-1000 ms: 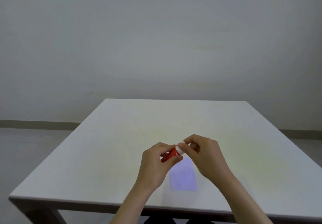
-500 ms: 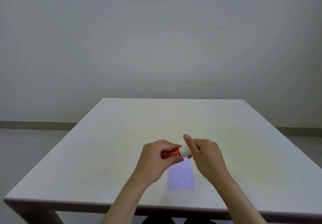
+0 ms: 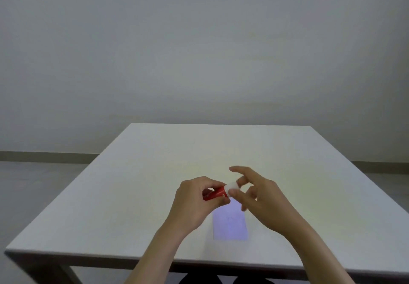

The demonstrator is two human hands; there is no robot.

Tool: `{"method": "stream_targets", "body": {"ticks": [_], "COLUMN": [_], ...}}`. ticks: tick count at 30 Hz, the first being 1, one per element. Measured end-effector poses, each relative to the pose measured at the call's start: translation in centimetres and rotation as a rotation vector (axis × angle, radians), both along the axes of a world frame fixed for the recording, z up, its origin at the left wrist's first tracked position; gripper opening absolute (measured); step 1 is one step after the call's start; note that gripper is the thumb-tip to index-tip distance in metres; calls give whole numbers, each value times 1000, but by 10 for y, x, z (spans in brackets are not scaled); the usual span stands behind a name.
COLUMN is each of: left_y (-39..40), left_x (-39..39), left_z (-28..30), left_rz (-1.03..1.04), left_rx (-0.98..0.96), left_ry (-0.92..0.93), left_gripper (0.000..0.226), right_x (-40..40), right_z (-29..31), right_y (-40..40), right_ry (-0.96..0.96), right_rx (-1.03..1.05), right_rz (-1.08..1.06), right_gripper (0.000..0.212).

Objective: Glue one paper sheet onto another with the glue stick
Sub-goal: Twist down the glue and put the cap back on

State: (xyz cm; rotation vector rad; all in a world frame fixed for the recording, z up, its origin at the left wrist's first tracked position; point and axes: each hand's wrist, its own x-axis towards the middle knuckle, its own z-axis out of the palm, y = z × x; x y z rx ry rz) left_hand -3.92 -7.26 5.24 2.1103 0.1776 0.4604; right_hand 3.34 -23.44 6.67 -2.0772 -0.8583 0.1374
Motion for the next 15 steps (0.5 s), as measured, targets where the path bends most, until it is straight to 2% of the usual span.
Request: {"method": "stream_targets", "body": {"ticks": [2,3,6,8,11,15], "left_y": [1,0,-3,-5,2,29], "left_x": [0,1,1,1,5,22], "left_z": [1,1,0,0,3,11], "left_rz": [-4,-7,-21,-31,33,211], "left_rx": [-5,13,49,42,-22,-176], "left_ry": [-11,-14,-24,-48,-112,-190], "left_gripper": [24,24,26,26,24,26], "right_x": [1,1,1,-2,-8,-11], "right_z": [0,0,-3,-4,-5,-15], "right_y": [-1,0,8,9,6,-2], "right_ry": [-7,-16,-89,-80,56,92], "right_rx": [36,17,-128,-92,48,31], "right_rz": [16,-27,-210,-275,-263,-200], "right_gripper": [4,10,54,68,63,46]}}
